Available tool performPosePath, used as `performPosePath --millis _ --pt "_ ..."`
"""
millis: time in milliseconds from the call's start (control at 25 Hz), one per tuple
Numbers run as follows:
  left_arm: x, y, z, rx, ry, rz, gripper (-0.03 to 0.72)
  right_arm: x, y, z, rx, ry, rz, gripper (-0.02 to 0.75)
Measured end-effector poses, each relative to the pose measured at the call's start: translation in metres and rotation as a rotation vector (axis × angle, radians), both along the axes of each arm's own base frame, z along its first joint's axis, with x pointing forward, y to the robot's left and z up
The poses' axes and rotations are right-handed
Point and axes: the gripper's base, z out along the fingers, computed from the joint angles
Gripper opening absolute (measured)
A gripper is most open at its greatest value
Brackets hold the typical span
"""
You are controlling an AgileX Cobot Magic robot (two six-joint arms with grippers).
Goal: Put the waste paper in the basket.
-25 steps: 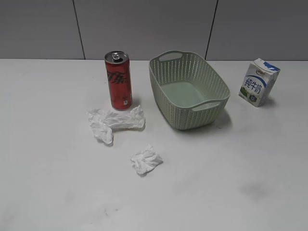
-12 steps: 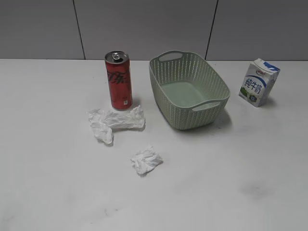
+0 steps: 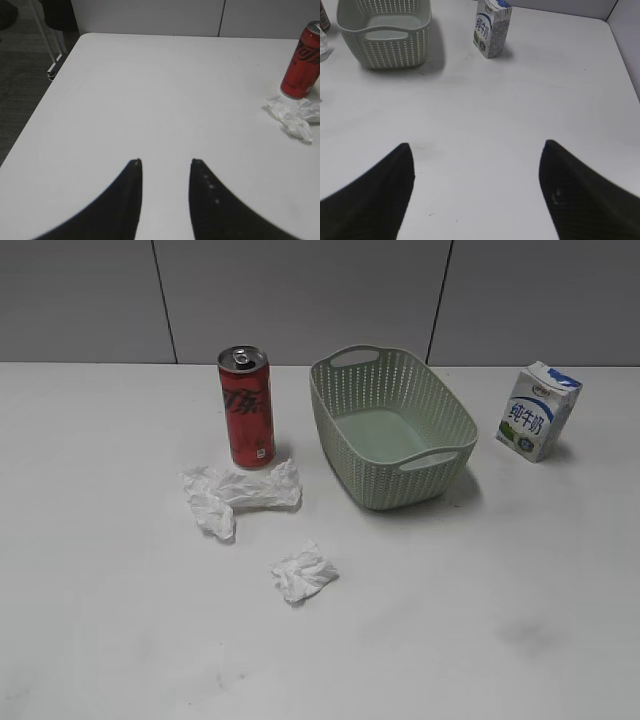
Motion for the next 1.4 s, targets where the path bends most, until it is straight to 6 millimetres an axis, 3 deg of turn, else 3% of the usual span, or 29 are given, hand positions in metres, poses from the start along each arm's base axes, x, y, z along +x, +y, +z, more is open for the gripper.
performPosePath --millis 280,360,480,560,880,1000,1200,1400 --pt "0.000 0.000 0.000 -0.001 0.000 -0.001 0.257 0.000 0.000 0.000 0.000 0.000 0.000 0.589" --pt "0.000 0.000 0.000 -0.002 0.000 -0.002 0.331 0.000 0.000 0.000 0.000 0.000 0.000 0.589" --pt "0.000 0.000 0.000 -0.003 0.000 -0.002 0.547 0.000 0.000 0.000 0.001 0.000 0.000 0.589" --pt "0.000 0.000 0.000 -0.004 0.000 -0.003 0.642 0.000 0.000 0.000 0.001 0.000 0.000 0.589" --pt "0.004 -0.001 0.001 -0.004 0.018 -0.012 0.680 0.000 0.000 0.000 0.000 0.000 0.000 0.589" --pt "0.019 -0.005 0.010 0.005 0.049 -0.059 0.680 0.000 0.000 0.000 0.001 0.000 0.000 0.589" --pt "0.066 -0.016 0.026 0.016 0.097 -0.179 0.674 0.000 0.000 0.000 0.001 0.000 0.000 0.589" --pt "0.110 -0.030 0.020 0.074 0.215 -0.322 0.657 0.000 0.000 0.000 0.001 0.000 0.000 0.589"
